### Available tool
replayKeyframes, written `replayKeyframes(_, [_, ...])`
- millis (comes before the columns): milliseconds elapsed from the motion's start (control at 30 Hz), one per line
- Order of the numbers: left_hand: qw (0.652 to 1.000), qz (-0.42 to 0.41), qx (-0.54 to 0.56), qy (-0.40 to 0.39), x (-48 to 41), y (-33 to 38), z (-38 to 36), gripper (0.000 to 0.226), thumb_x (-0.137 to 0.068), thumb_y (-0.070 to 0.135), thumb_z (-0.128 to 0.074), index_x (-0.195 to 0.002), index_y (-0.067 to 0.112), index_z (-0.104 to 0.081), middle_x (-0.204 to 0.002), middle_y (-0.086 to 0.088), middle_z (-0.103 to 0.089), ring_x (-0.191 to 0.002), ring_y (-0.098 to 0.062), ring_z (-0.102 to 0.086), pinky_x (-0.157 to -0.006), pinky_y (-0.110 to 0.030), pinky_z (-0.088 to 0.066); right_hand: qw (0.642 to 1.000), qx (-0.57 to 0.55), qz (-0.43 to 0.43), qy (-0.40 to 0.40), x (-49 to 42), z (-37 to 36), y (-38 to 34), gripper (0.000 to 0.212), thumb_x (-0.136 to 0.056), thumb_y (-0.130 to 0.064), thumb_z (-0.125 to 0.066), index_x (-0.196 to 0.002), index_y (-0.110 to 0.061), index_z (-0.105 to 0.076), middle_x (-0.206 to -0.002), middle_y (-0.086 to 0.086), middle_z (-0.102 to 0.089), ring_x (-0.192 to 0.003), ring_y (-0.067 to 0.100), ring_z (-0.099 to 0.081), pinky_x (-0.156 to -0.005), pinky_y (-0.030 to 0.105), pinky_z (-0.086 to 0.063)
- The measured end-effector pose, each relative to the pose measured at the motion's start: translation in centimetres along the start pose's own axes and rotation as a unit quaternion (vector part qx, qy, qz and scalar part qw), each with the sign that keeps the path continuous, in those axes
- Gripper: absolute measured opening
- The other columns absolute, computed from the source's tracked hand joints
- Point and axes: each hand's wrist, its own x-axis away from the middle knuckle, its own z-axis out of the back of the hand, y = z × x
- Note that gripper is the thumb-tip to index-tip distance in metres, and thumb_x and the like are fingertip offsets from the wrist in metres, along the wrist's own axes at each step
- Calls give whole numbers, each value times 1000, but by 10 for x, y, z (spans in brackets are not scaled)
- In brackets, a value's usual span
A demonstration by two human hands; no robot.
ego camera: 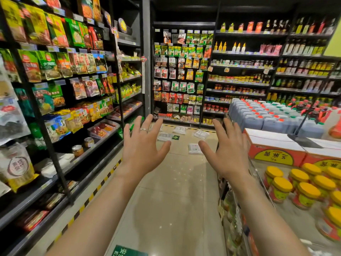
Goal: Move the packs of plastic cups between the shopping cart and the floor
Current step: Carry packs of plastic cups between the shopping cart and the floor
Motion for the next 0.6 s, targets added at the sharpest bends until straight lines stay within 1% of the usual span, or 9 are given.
replayKeyframes(167, [1000,-4,7,16,-57,-26,-50,78,-85,69,-19,-151,31,-29,-159,-3,-30,-149,-28,-14,-117,-55,-10,1000,17,-1,-16,-51,-52,1,73,-87,-66,-35,-152,-35,-22,-161,5,-21,-150,29,-9,-119,53,-13])
replayKeyframes(300, [1000,-10,16,12,-116,-56,-92,78,-85,69,-16,-152,30,-29,-160,-4,-28,-150,-30,-12,-118,-56,-8,999,41,-4,-16,-113,-97,-8,72,-88,-65,-31,-153,-35,-21,-162,3,-17,-150,27,-7,-120,51,-11])
replayKeyframes(367, [1000,-14,11,6,-148,-75,-112,79,-85,70,-14,-153,31,-26,-160,-4,-27,-150,-30,-11,-118,-57,-9,999,41,-6,-12,-146,-121,-16,68,-93,-64,-37,-153,-35,-21,-163,2,-17,-150,27,-8,-119,49,-8])
replayKeyframes(500, [1000,-13,19,-7,-209,-115,-146,76,-87,69,-20,-154,33,-23,-162,-2,-22,-151,-29,-6,-118,-56,-5,998,58,0,-7,-207,-172,-35,69,-93,-63,-41,-153,-34,-21,-162,3,-19,-150,28,-10,-119,48,-6])
replayKeyframes(600, [1000,-26,15,-5,-248,-137,-167,74,-88,67,-25,-154,32,-24,-162,-3,-23,-151,-29,-8,-118,-55,-4,998,61,5,-8,-244,-206,-47,71,-93,-63,-41,-153,-31,-22,-162,5,-20,-149,30,-12,-119,50,-8])
